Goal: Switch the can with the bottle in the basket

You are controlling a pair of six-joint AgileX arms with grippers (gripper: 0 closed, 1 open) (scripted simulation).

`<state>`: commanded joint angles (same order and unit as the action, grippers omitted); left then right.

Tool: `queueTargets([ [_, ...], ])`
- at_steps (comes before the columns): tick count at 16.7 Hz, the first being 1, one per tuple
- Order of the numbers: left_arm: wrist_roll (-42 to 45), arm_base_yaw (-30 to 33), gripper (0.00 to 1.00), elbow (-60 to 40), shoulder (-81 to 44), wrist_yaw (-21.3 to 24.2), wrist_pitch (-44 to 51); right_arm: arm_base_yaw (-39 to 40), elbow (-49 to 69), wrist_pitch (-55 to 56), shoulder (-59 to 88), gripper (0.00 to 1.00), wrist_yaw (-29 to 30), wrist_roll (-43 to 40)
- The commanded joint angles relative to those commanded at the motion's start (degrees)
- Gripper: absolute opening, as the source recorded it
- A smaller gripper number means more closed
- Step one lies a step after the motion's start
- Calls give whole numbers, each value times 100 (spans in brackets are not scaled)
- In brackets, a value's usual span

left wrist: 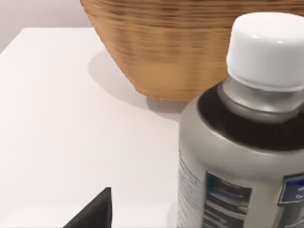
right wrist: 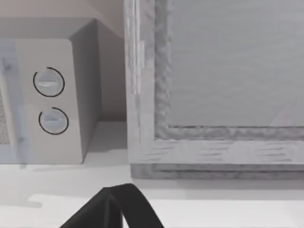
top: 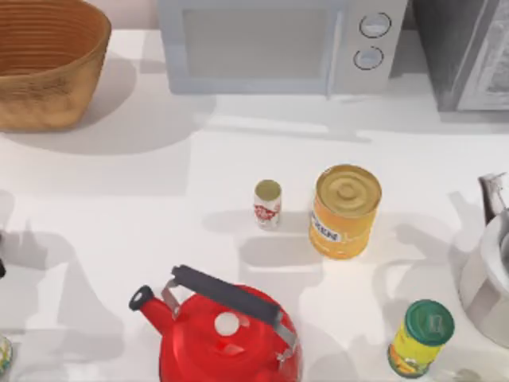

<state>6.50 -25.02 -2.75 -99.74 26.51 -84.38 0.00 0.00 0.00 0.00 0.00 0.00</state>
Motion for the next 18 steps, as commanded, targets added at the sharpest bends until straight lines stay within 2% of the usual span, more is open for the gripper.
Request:
queueTargets([
  [6, -123, 508, 100, -836, -848, -500, -22, 0, 0, 0, 0, 100, 0, 0],
  [12, -135, 574, 100, -976, -1083, -546, -101, 0, 0, 0, 0, 100, 0, 0],
  [18, -135, 574, 55, -976, -1083, -546, -101, 0, 0, 0, 0, 100, 0, 0],
])
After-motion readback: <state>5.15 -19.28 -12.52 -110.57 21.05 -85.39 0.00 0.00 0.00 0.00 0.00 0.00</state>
